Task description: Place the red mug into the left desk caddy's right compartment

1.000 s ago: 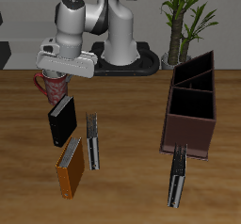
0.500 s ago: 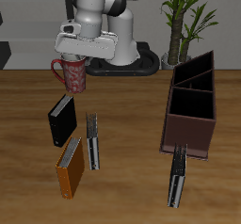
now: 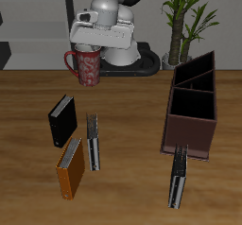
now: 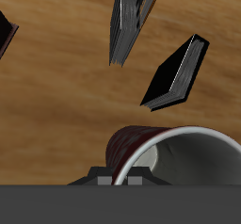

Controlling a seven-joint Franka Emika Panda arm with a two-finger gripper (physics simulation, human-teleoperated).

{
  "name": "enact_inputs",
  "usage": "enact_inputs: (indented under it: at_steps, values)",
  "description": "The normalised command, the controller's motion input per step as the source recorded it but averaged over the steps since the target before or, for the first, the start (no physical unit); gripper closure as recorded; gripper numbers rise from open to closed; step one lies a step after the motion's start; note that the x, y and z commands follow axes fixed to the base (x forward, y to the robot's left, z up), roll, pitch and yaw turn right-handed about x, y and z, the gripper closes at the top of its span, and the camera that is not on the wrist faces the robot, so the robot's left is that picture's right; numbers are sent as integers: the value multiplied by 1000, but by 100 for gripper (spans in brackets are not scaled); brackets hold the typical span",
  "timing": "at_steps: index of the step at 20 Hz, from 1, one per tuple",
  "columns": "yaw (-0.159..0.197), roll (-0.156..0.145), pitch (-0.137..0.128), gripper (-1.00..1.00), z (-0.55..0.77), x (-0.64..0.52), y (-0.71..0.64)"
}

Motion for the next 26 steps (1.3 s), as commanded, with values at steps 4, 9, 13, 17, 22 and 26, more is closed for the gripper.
enact_inputs:
  at_steps: [4, 9, 13, 17, 22, 26]
  values:
    - [68, 21, -48, 100, 507, 128, 485]
    - [19, 9, -19, 100, 311, 118, 333]
    - [39, -12, -27, 100, 413, 223, 529]
    - [11, 3, -32, 100, 295, 136, 284]
    - [-10, -13, -17, 100, 297, 253, 281]
    - [-1, 5, -19, 100, 213, 208, 358]
